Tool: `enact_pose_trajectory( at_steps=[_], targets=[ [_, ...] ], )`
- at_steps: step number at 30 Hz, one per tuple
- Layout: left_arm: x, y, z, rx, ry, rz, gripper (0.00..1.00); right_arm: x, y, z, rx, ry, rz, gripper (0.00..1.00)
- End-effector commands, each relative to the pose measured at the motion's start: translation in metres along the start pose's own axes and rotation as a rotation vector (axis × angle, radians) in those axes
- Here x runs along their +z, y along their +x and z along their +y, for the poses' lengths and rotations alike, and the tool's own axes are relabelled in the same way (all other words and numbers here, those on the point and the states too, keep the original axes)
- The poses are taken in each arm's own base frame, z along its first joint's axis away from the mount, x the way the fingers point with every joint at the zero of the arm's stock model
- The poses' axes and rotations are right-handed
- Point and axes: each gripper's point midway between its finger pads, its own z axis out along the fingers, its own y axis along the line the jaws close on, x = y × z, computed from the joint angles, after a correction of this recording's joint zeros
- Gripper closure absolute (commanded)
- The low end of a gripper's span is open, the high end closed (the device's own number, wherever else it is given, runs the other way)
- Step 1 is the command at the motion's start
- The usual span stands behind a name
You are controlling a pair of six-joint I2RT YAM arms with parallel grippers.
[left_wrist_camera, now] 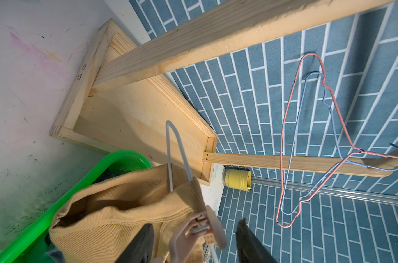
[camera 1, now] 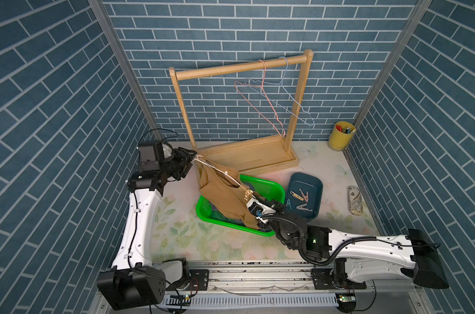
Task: Remove the clothespins securing tank tops to the hanger
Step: Remove the clothespin from the hanger.
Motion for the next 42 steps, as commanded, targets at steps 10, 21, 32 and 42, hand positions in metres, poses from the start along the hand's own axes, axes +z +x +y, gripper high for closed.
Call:
enact_pose_trajectory(
  at_steps=[10,21,32,42],
  targets=[
    [-0.007,-0.006,0.002,-0.031,0.013,-0.045,0.5,0.003,-0.015,-0.001,0.038,0.079,-0.068,1.0],
    [-0.011,-0.004,0.005,-0.054,0.02,-0.047,0.54,0.0,-0.016,-0.002,0.089,0.101,-0.092,1.0],
    [-0.012,-0.003,0.008,-0.104,0.039,-0.039,0.58,0.0,-0.015,0.006,0.076,0.093,-0.089,1.0],
    [-0.018,-0.015,0.007,-0.112,0.064,-0.06,0.61,-0.001,-0.014,0.012,0.067,0.1,-0.077,1.0]
  ],
)
